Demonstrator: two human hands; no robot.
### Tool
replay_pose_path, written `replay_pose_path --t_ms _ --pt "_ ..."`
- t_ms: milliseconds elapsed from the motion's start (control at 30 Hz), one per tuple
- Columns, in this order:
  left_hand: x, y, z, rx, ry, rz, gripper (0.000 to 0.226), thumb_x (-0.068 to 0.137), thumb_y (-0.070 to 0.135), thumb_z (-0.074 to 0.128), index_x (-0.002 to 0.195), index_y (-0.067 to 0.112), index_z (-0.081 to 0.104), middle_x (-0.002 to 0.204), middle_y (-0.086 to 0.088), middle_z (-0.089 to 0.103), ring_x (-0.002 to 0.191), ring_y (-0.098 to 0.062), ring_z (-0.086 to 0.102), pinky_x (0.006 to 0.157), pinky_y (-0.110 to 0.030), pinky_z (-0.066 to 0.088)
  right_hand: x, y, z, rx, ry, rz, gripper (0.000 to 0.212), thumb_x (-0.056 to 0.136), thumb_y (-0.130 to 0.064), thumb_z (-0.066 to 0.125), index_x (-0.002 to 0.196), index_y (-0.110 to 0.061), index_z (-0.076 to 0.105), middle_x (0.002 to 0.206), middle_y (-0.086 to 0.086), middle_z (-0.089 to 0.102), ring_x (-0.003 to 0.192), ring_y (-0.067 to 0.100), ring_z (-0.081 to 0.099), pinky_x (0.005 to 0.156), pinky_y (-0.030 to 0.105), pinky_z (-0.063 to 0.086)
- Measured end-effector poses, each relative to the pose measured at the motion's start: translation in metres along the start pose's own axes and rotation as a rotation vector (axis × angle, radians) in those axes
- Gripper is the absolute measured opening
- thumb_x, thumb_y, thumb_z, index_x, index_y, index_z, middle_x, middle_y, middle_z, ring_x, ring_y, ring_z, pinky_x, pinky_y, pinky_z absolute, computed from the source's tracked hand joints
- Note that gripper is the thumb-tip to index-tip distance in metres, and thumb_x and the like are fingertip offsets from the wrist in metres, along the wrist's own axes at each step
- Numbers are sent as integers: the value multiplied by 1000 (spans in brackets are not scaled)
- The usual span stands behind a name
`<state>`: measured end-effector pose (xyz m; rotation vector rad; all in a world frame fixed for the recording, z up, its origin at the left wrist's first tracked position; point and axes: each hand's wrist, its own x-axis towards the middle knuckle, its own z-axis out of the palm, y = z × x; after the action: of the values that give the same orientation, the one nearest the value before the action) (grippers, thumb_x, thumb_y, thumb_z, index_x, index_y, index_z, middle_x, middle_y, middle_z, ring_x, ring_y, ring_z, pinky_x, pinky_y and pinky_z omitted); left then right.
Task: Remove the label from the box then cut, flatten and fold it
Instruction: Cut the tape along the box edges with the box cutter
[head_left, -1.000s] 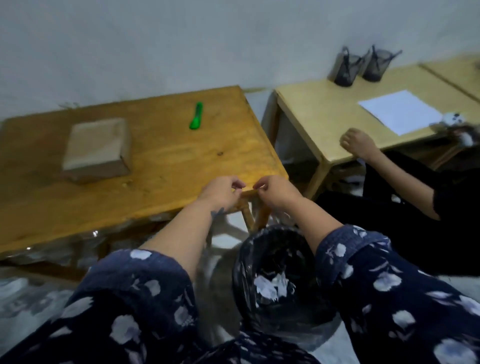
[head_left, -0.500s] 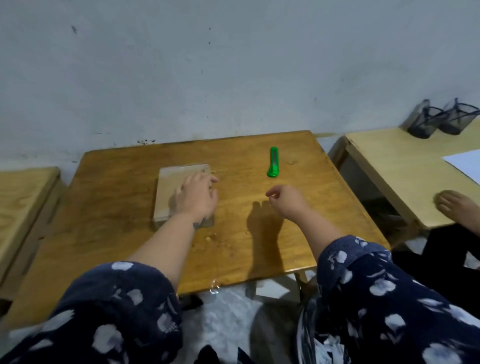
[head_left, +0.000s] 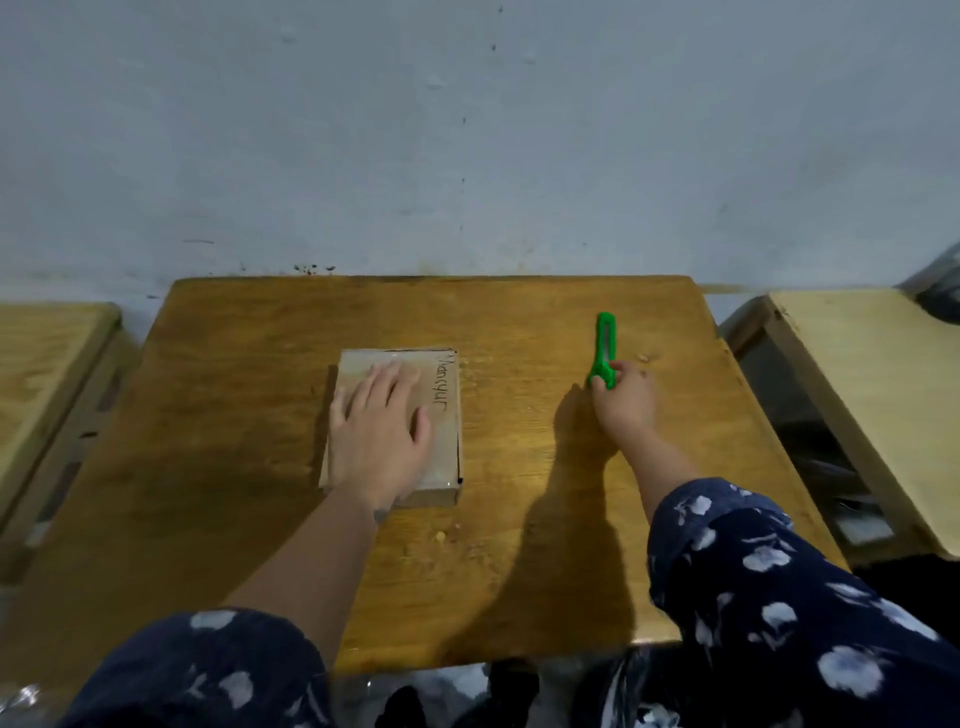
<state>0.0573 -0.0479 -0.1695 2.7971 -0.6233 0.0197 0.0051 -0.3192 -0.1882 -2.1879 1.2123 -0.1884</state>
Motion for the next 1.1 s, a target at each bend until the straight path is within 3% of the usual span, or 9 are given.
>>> replay_pose_path --t_ms 133,300,567,667,767,833,933,1033,1100 --pt "2 0 3 -20 7 -32 51 98 44 31 147 31 31 157 10 23 145 -7 13 118 -40 3 13 -4 11 -46 66 35 59 89 -35 58 139 -12 36 139 14 42 127 33 39 101 47 39" --pt "-1 -8 13 -62 141 30 52 92 44 35 139 25 48 149 6 42 140 -9 31 117 -41 14 32 -7 15 -62 64 -10 62 87 -28 62 138 -5 35 137 16 42 127 32 42 103 46 38" --pt "-2 -2 6 -51 95 -17 53 94 46 30 143 32 39 153 13 31 142 -5 21 118 -36 5 30 -14 13 -88 -129 -46 32 92 -19 51 121 -4 52 116 17 56 103 32 58 82 41 51" --pt "-1 -2 4 -65 69 -30 49 98 44 32 145 33 35 155 15 25 144 -4 16 118 -35 1 20 -25 9 222 -309 -39 27 94 -13 50 121 -11 52 93 11 62 81 23 60 64 30 46" --pt "1 -2 4 -98 49 -48 49 97 44 34 146 33 34 156 15 24 144 -3 14 119 -36 1 1 -44 6 617 -609 65 15 94 -8 51 108 -12 53 74 4 54 61 12 47 55 24 39" --pt "1 -2 2 -113 32 -50 50 97 45 35 145 34 34 156 15 24 144 -3 14 119 -36 0 -11 -56 1 888 -832 155 13 96 -7 46 106 -11 53 79 5 53 62 12 45 56 24 38" --pt "5 -4 -4 -187 2 -65 47 95 44 45 141 35 40 153 17 28 143 -2 18 118 -35 0 -23 -69 -11 1065 -1075 168 27 98 -5 37 123 -10 46 94 9 57 73 16 53 67 29 47" --pt "10 -6 -14 -304 -12 -100 42 92 37 54 134 36 48 149 15 37 140 -4 26 117 -37 5 -33 -78 -19 1035 -1152 99 33 97 2 34 128 -6 44 114 15 60 95 24 64 82 36 56" --pt "10 -6 -18 -247 3 -113 45 93 33 51 138 33 44 150 12 37 141 -5 25 118 -39 5 -39 -84 -22 1003 -1163 57 34 96 4 35 127 -6 46 114 18 63 96 26 67 82 36 58"
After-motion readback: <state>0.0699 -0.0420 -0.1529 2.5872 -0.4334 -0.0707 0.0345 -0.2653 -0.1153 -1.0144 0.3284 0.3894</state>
